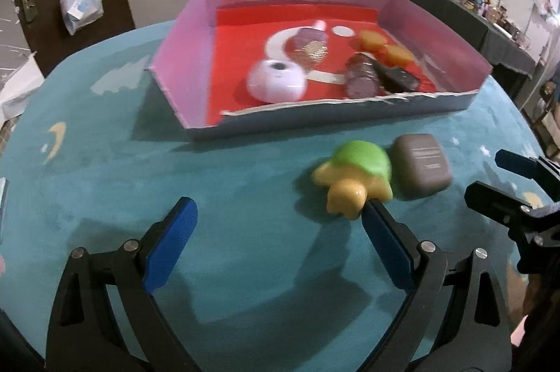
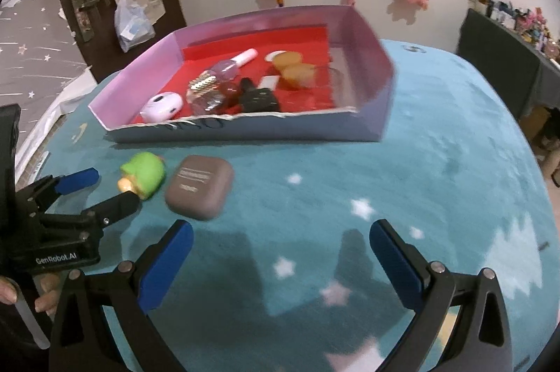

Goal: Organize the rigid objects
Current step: 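Grasp the green turtle figure with the left tool while the right tool grasps the brown eyeshadow case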

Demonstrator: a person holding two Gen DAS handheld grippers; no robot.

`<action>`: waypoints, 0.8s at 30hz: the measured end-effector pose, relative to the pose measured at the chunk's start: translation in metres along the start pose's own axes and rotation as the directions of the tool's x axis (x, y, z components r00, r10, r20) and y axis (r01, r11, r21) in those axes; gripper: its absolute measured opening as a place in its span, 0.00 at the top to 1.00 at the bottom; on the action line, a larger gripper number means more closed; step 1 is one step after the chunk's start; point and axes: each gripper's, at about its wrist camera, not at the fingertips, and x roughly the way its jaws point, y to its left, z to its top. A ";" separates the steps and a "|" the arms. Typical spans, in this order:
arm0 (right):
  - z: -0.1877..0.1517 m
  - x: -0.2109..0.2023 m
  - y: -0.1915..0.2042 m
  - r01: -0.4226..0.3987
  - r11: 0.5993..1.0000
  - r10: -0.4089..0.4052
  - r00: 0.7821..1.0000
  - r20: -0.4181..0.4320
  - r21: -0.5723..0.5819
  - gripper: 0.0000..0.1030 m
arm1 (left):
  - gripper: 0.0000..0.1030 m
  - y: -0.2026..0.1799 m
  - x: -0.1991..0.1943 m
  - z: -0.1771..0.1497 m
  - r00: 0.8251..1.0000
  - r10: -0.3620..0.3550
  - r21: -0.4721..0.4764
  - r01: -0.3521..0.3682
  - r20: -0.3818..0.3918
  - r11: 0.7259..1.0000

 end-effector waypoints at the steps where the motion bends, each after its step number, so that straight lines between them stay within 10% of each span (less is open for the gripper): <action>1: 0.002 0.003 0.003 -0.013 1.000 0.013 1.000 -0.008 -0.004 0.00 | 0.07 0.003 0.000 0.000 1.000 -0.001 0.000 0.001 -0.001 1.000; 24: 0.027 0.044 0.034 -0.013 0.994 0.005 0.997 -0.078 -0.107 0.00 | 0.07 0.009 -0.004 -0.004 0.995 -0.103 0.057 0.104 -0.017 0.993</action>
